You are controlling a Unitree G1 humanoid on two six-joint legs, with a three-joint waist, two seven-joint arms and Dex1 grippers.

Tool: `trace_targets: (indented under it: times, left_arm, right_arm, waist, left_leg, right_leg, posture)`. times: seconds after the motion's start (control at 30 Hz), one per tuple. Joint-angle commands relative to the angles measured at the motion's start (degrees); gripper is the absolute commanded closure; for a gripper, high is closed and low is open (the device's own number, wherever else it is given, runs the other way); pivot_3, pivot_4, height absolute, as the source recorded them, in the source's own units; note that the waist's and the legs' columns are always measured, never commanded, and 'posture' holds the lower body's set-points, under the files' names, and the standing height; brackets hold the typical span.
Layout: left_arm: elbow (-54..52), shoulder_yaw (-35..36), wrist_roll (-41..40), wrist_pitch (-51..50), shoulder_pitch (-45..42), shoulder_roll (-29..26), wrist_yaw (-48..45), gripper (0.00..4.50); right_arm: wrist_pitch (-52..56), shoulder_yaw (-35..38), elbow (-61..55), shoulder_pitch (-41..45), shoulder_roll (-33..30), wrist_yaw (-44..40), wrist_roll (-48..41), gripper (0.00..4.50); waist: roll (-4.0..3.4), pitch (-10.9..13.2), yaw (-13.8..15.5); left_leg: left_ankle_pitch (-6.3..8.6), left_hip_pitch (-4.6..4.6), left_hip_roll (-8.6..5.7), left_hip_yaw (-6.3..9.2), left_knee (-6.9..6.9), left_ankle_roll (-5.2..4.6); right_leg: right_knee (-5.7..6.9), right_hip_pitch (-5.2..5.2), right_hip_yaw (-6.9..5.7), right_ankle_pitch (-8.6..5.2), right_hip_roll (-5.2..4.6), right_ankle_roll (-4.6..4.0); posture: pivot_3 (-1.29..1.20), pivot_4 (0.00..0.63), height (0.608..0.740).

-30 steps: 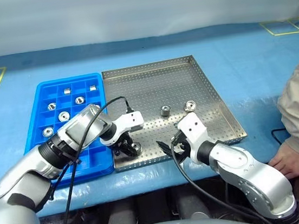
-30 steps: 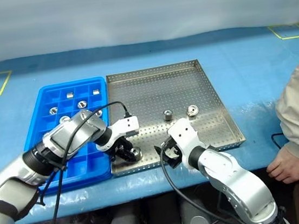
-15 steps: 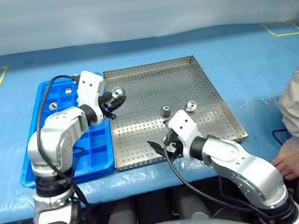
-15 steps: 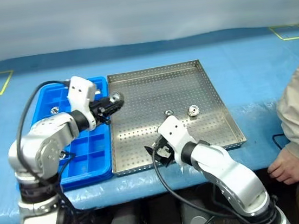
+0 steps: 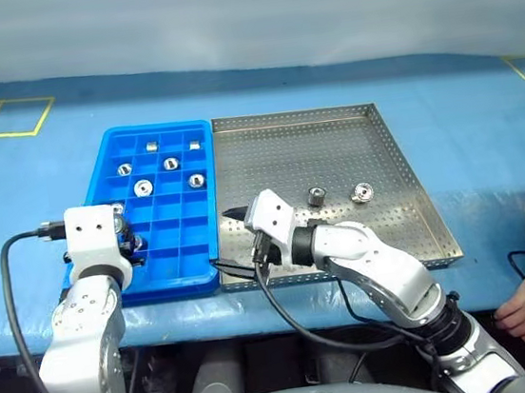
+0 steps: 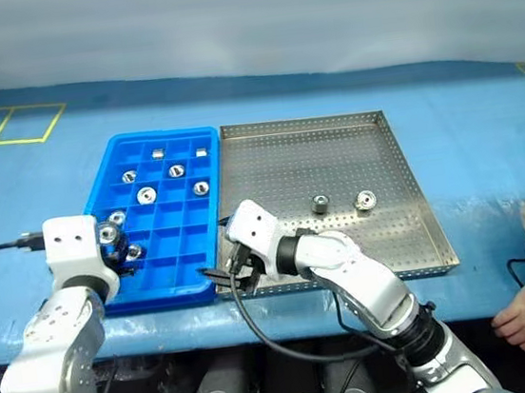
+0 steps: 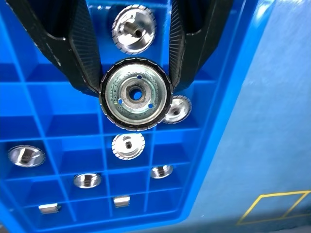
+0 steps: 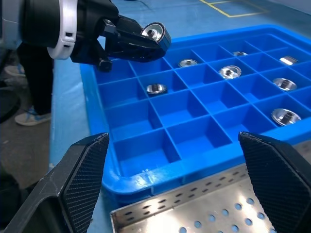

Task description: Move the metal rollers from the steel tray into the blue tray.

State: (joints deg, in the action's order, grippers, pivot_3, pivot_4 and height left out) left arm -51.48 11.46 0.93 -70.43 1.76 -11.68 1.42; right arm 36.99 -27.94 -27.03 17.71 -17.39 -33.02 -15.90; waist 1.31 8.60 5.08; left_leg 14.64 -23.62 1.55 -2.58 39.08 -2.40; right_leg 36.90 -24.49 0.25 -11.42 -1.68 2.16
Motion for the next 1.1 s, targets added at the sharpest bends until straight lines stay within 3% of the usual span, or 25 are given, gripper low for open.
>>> trace_targets:
  times: [0.03,0.3,0.57,0.7,0.8,0.9,1.1]
  left_arm:
    - [-2.61,0.20,2.02,1.17,2.76,1.43,2.03,2.83]
    - [-2.89,1.32,4.42,0.59,7.89,5.73,4.72,2.83]
    - [-3.57,-0.32,1.08,6.80,4.13,4.75,-0.03,0.15]
    - [-2.92,-3.10,-4.24,16.07,0.65,5.87,-5.47,0.15]
    - [0.64,-7.76,-8.36,21.21,-0.01,3.33,-12.66,0.15]
    - [4.00,-12.85,-11.14,25.53,-0.94,0.64,-18.47,0.15]
    - [9.32,-20.88,-13.55,29.60,-1.89,-3.45,-25.38,0.15]
  right_arm:
    - [-2.22,-0.18,-0.59,0.55,0.76,-1.57,-0.30,0.00]
    - [-2.76,-0.43,-0.67,-0.63,0.43,-2.53,0.18,0.00]
    - [-1.15,1.32,-2.14,-1.81,0.42,-0.32,0.17,0.00]
    - [2.95,5.42,-4.41,-3.63,0.30,4.03,0.03,0.00]
    - [7.32,9.48,-3.88,-3.89,1.59,11.39,2.86,0.00]
    - [9.60,14.54,-0.59,-2.68,6.63,21.40,6.71,0.00]
    - [8.90,19.03,8.17,-0.88,13.39,32.34,12.51,0.00]
  waist:
    - [0.00,0.00,0.55]
    - [-0.02,0.00,1.43]
    - [-0.05,0.01,1.48]
    - [-0.05,0.01,2.18]
    - [-0.06,0.01,1.94]
    - [-0.08,0.01,1.14]
    - [-0.15,0.01,-1.39]
  left_leg:
    - [0.00,0.00,0.01,0.02,0.00,0.00]
    - [0.01,-0.06,0.04,0.15,-0.02,0.02]
    - [0.01,-0.11,0.03,0.30,-0.09,0.04]
    - [0.01,-0.18,-0.01,0.44,-0.06,0.06]
    - [0.02,-0.25,-0.09,0.40,-0.07,0.05]
    - [0.02,-0.30,-0.08,0.40,-0.09,0.06]
    - [0.01,-0.29,-0.10,0.38,-0.10,0.05]
  right_leg:
    - [0.00,0.00,-0.04,-0.01,-0.01,-0.02]
    - [0.02,-0.03,-0.38,-0.13,-0.19,-0.21]
    - [0.01,-0.04,-0.72,-0.21,-0.42,-0.34]
    - [-0.05,-0.04,-0.91,-0.22,-0.64,-0.38]
    - [-0.06,-0.04,-0.91,-0.08,-0.78,-0.61]
    - [-0.03,-0.10,-0.94,-0.09,-0.73,-0.66]
    - [-0.02,-0.07,-0.92,-0.18,-0.39,-0.57]
  posture:
    - [0.31,0.150,0.740]
    - [0.31,0.150,0.740]
    - [0.29,0.150,0.740]
    - [0.25,0.150,0.740]
    - [0.21,0.150,0.740]
    - [0.16,0.150,0.740]
    - [0.10,0.150,0.740]
